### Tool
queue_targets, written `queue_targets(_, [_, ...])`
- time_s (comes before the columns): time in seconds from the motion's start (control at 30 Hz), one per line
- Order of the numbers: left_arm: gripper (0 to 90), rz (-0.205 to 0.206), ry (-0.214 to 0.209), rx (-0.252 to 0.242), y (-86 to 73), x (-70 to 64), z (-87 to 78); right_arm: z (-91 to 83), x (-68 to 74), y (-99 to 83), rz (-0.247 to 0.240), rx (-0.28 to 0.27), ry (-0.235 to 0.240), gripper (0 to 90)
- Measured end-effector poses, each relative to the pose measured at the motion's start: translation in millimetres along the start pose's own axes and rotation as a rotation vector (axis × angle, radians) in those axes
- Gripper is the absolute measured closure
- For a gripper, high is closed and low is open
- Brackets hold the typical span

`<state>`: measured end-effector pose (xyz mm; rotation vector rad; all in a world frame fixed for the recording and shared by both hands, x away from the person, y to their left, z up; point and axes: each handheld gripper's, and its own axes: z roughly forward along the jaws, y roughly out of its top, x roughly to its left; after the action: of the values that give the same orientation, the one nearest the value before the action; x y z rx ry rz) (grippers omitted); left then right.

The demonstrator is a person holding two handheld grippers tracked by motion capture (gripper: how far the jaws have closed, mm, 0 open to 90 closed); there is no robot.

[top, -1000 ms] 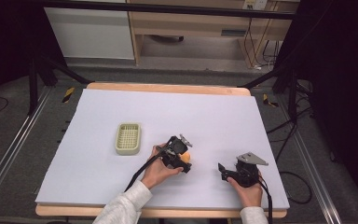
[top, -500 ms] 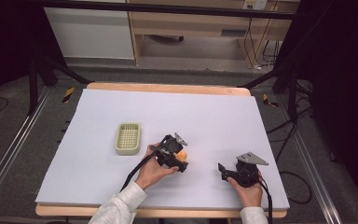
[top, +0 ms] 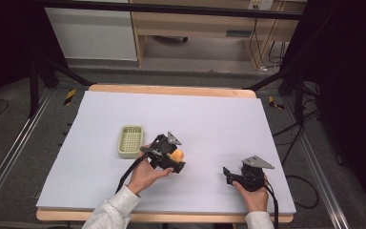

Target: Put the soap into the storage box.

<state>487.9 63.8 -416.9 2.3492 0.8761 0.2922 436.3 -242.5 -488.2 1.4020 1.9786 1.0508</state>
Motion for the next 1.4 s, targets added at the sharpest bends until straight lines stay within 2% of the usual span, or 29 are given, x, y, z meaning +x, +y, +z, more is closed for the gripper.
queue_targets(0.43, [26.6, -0.048, 0.042, -0.030, -17.8, 25.2, -27.2, 0.1, -0.3, 0.0, 0.002, 0.000, -0.002, 14.9])
queue_targets(0.67, [26.6, -0.066, 0.054, -0.037, -26.0, 35.3, -35.8, 0.0, -0.6, -0.1, 0.004, -0.001, -0.002, 14.9])
queue_targets(1.4, [26.6, -0.131, 0.117, -0.064, -37.2, 66.6, -62.1, 0.4, 0.1, 0.0, 0.002, 0.002, -0.006, 15.1])
